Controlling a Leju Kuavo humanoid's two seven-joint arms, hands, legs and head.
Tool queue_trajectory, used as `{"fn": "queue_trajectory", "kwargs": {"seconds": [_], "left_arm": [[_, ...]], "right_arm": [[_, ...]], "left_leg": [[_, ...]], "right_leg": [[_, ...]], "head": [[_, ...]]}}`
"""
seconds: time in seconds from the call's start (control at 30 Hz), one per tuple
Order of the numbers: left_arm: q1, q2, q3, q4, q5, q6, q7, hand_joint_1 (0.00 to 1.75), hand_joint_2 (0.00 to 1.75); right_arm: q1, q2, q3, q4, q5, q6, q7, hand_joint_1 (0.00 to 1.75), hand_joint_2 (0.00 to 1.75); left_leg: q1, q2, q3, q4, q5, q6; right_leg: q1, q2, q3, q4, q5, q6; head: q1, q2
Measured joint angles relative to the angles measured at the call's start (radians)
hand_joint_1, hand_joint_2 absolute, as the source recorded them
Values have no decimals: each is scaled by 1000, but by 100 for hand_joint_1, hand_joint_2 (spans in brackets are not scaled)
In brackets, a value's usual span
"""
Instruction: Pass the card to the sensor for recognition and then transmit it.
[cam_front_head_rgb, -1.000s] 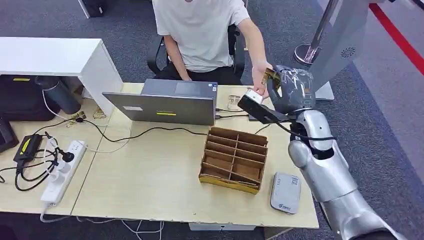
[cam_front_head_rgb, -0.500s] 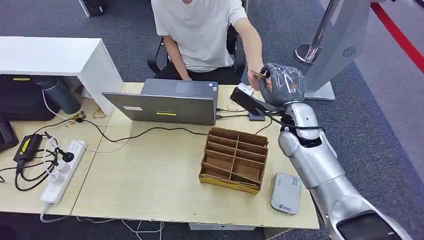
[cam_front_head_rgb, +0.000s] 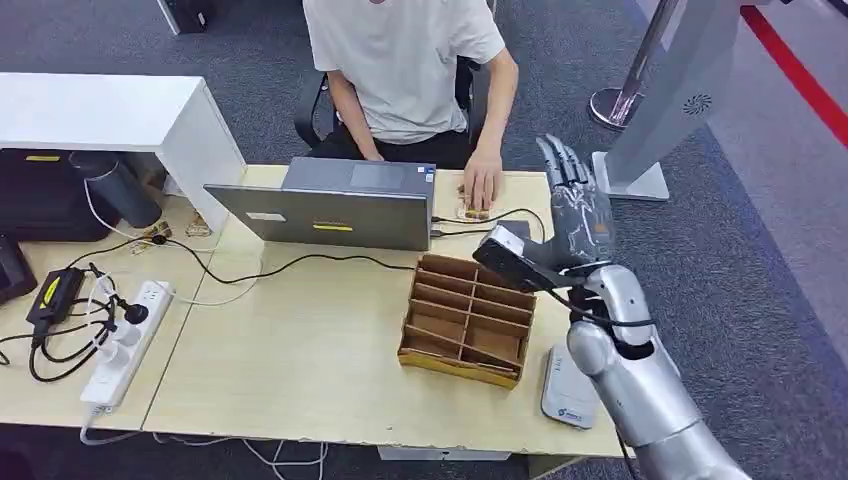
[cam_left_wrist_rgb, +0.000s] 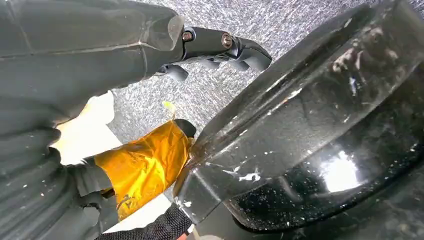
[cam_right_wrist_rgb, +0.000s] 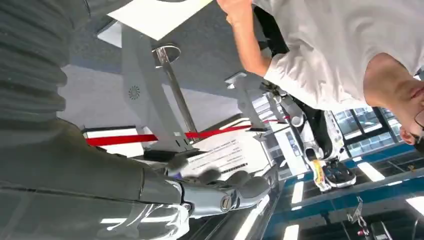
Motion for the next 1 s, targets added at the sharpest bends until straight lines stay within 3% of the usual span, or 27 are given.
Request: {"fn": "queue_trajectory", "kwargs": {"seconds": [0.17, 0.33, 0.5, 0.77, 1.0], "left_arm": [[1, 0, 0, 0, 14, 3, 9, 0, 175], [6, -2, 0, 0, 21, 8, 6, 0, 175], [8, -2, 0, 1, 25, 8, 3, 0, 175], [11, -2, 1, 3, 39, 3, -2, 0, 175], [11, -1, 1, 4, 46, -8, 8, 0, 175]], "right_arm": [[112, -37, -24, -137, -17, -13, -61, 0, 175], [350, -114, -58, -371, 24, -56, -130, 0, 175], [506, -181, -74, -502, 36, -63, -146, 0, 175], [623, -201, -64, -545, 32, -42, -178, 0, 175], [650, -201, -9, -505, 41, -33, -165, 0, 175]], "left_leg": [[0, -1, 0, 0, 0, 0], [0, -5, -1, 0, -2, 1], [0, -1, -1, 0, -3, 2], [0, -1, 0, 0, -3, 2], [0, -1, 0, 0, -3, 2]], "right_leg": [[0, -2, 0, -1, 0, 0], [0, -5, 1, -1, -3, 1], [0, -2, 1, -1, -3, 1], [0, -2, 2, -1, -3, 1], [0, -2, 2, -1, -3, 1]], "head": [[0, 0], [1, 0], [0, 0], [0, 0], [0, 0]]}}
